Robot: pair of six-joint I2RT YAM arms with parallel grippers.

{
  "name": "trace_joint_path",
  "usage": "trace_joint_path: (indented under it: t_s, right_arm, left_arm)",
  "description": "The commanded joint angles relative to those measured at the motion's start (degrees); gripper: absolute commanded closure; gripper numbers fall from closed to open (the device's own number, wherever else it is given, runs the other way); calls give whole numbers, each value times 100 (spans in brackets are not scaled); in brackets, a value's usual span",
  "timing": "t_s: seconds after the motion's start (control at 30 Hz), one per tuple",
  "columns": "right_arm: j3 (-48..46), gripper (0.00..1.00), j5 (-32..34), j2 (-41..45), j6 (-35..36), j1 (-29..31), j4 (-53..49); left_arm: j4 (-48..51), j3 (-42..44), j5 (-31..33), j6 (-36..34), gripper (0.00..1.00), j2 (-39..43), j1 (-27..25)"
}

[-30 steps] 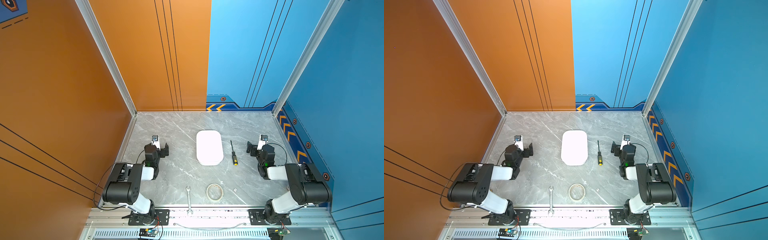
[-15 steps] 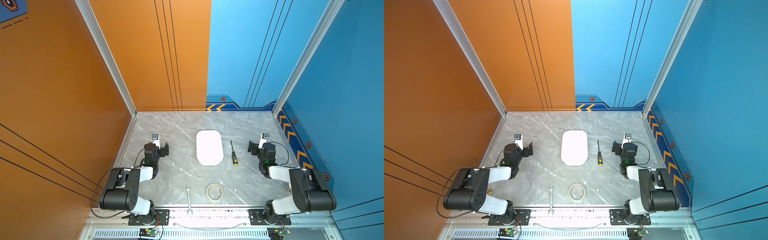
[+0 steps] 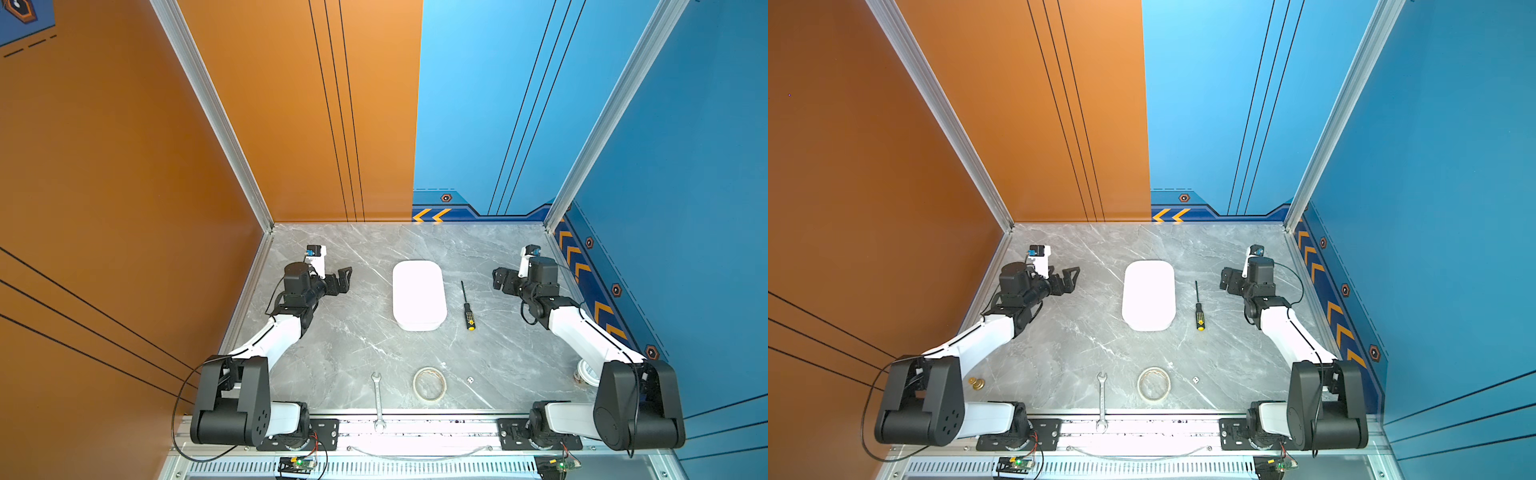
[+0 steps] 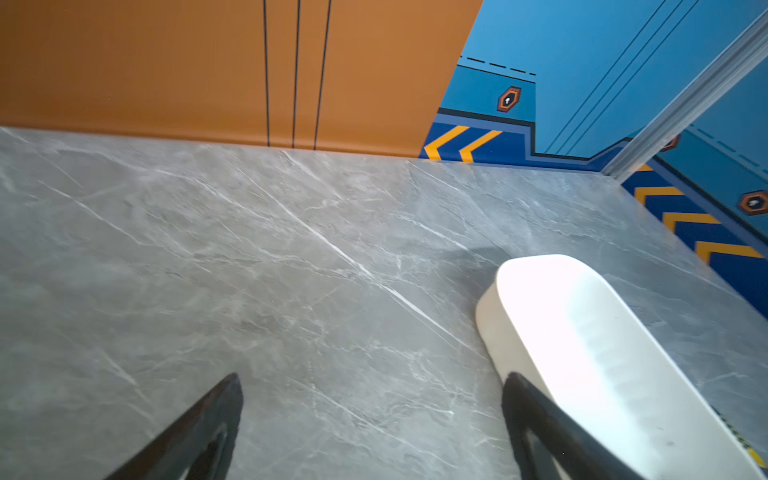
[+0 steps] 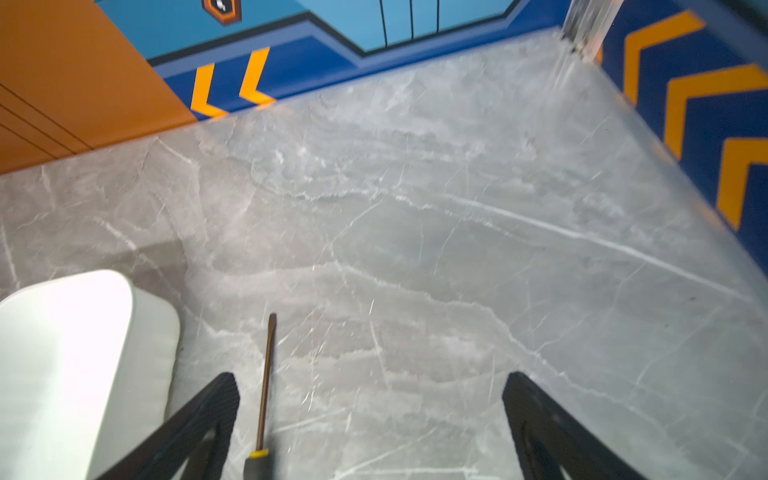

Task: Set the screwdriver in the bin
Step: 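Close the right gripper on the screwdriver handle while the left gripper hovers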

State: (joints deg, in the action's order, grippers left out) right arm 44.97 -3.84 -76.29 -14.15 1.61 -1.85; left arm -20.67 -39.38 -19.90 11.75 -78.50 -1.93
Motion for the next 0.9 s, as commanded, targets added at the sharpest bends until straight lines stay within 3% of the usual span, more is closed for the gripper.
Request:
trace_joint_path:
  t_s: [0.0,0.13,0.27,0.87]
  right_arm:
    - [169,2,-702,-98,-331,41,-1073]
    - [336,4,-1174,-331,-267,136,-1679]
    - [493,5,-1212,-574,-233,415,-2058]
    - [1060,18,-529,-1576,-437,1505,-2539]
  left_arm:
    - [853,-381,-946,652,2,-234,-34]
    - [905,-430,-1446,903,2,-376,-69]
    - [901,-415,-1633,1095,2,-337,-105]
    - [1337,-694,-2258,1146,2,-941,-402]
